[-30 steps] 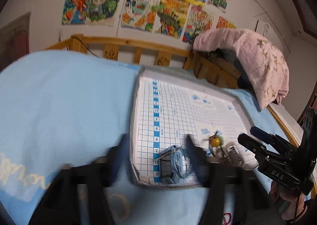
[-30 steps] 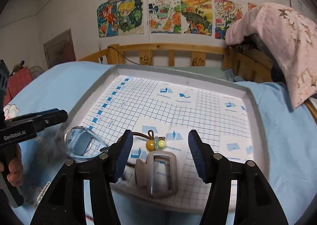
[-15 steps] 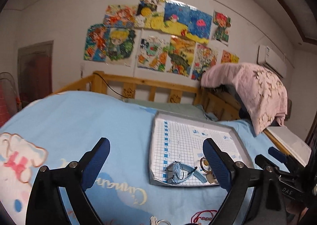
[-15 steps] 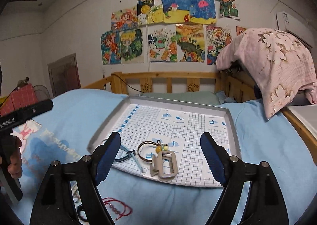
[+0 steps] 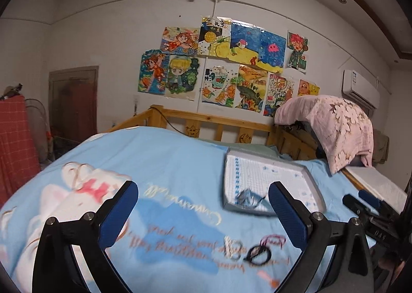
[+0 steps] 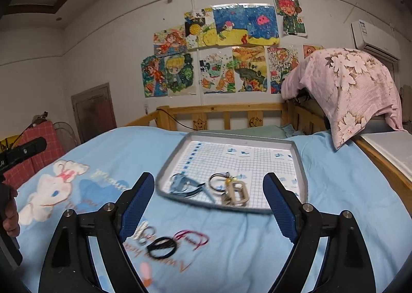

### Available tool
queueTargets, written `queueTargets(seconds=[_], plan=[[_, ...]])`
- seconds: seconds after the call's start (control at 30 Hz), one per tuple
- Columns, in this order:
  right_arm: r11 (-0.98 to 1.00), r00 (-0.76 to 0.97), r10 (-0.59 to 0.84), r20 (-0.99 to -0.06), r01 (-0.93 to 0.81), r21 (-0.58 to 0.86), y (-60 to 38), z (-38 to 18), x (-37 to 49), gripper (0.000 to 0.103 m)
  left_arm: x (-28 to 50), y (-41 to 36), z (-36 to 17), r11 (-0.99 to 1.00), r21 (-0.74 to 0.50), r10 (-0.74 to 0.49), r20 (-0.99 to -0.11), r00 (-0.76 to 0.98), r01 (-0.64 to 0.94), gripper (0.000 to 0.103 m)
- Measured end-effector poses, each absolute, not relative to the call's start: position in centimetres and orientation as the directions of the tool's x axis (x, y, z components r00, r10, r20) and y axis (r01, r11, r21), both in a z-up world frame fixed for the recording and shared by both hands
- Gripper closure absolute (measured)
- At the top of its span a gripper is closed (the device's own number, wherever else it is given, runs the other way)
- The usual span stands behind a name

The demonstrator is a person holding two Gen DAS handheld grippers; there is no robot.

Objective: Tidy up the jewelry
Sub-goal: 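Move both tools back toward the remaining jewelry on the bed cover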

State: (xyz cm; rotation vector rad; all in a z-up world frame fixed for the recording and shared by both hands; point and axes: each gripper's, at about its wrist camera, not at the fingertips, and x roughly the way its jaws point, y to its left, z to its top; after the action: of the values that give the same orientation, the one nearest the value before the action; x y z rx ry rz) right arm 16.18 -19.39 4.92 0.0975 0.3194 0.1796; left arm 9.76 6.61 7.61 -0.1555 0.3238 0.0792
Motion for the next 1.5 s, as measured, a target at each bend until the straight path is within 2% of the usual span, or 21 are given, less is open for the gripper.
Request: queueTargets(seconds=[0.33,0.5,0.63,0.9,0.97,1.03,1.5], plan=[[0.969,0.924,0.232,-0.305,-0.193,0.151,-18.6,3.9,7.8,0.020,2.8,7.2,3.7,0.984,-0.138,0.054,-0.362,0.931,-0.111,0.000],[0.972,0.932,0.220,-0.289,-0.186,0.143,-18.9,2.3,5.5,0.019,1.2,5.9,1.3,0.986,-0.130,0.053,-0.344,0.937,-0.104,0.000],[0.976,0.935,0.209,-0.288,-0.179,0.127,-18.9,0.8,4.2,0.013,0.5,4.6,-0.4,0.990,-0.107,0.046,-0.348,0.936,-0.089,0.000],[0.977,0.933,0.198,-0.302,-0.164,0.134,-19.6,-0.5,3.4,0.013,0.5,4.2,-1.6,0.987,-0.134,0.036,-0.376,0.926,-0.092,0.000],[0.977,0.931,0.197,-0.309,-0.161,0.138,-19.7,-0.8,3.4,0.006,0.8,4.1,-1.7,0.987,-0.132,0.034,-0.380,0.924,-0.090,0.000],[0.976,0.929,0.201,-0.312,-0.162,0.144,-19.8,-1.1,3.5,0.003,1.1,3.9,-1.7,0.989,-0.122,0.033,-0.381,0.924,-0.086,0.000],[0.976,0.927,0.207,-0.312,-0.176,0.126,-19.6,-0.6,6.4,0.002,5.7,1.9,-0.1,0.995,-0.096,-0.043,-0.387,0.921,0.006,0.000]])
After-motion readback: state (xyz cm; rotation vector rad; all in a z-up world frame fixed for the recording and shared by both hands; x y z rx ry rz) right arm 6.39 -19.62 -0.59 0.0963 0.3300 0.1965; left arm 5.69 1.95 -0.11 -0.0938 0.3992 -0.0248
